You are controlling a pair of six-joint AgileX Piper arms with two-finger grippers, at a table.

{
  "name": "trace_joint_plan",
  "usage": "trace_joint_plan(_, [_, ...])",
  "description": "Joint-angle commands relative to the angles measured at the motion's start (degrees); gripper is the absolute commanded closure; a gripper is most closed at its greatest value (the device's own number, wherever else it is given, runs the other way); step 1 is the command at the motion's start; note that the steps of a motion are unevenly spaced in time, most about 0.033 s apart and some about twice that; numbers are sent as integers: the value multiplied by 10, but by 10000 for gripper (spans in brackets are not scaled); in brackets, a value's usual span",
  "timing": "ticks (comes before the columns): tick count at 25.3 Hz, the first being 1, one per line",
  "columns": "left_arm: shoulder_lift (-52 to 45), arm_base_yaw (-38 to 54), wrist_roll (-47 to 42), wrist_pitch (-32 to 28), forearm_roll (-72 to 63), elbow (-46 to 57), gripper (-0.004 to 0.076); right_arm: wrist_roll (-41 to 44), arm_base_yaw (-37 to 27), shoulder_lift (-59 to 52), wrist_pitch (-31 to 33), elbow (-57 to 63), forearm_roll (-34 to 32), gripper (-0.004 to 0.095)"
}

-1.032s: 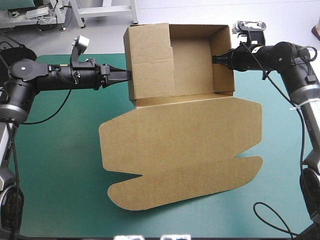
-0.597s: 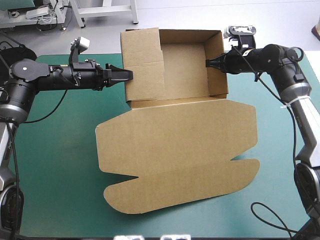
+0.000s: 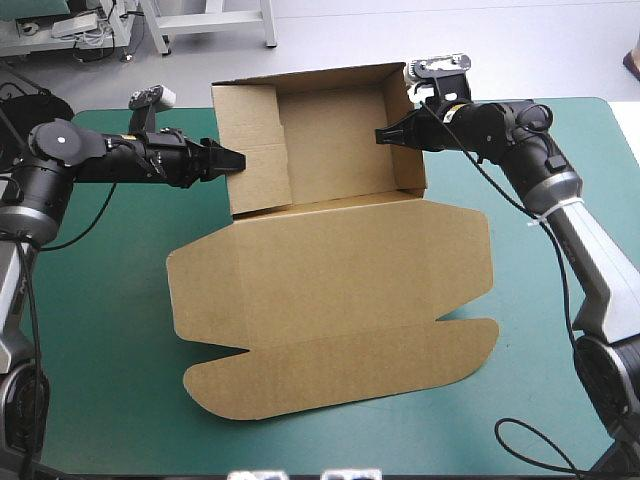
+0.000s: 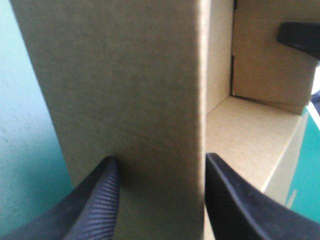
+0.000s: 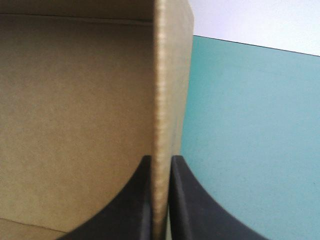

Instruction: Fold the box

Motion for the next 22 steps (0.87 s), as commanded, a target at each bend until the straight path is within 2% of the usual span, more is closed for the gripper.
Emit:
trace_joint_plan(1, [-7, -4, -4, -50, -34, -14, 495, 4, 25, -32, -7, -17, 54, 904])
trace_joint_plan(3, [-3, -4, -4, -64, -14, -14, 567, 4, 29, -32, 6, -17, 53, 904])
trace_joint_plan(4, [-1, -5, -4, -67, 7, -14, 643, 4, 30, -32, 14, -17, 54, 904])
trace_joint_plan(6, [3, -20, -23, -67, 73, -14, 732, 4, 30, -32, 29, -17, 54, 904])
trace_joint_plan(10, [3, -121, -133, -88, 271, -14, 732, 4, 30, -32, 99, -17, 29, 904])
trace_joint_plan(14, [3, -190, -218, -91, 363, -14, 732, 27, 30, -32, 185, -17, -2, 905])
trace_joint_plan(22, [14, -221, -313, -76, 387, -14, 732, 62, 28, -15, 285, 28, -44, 904])
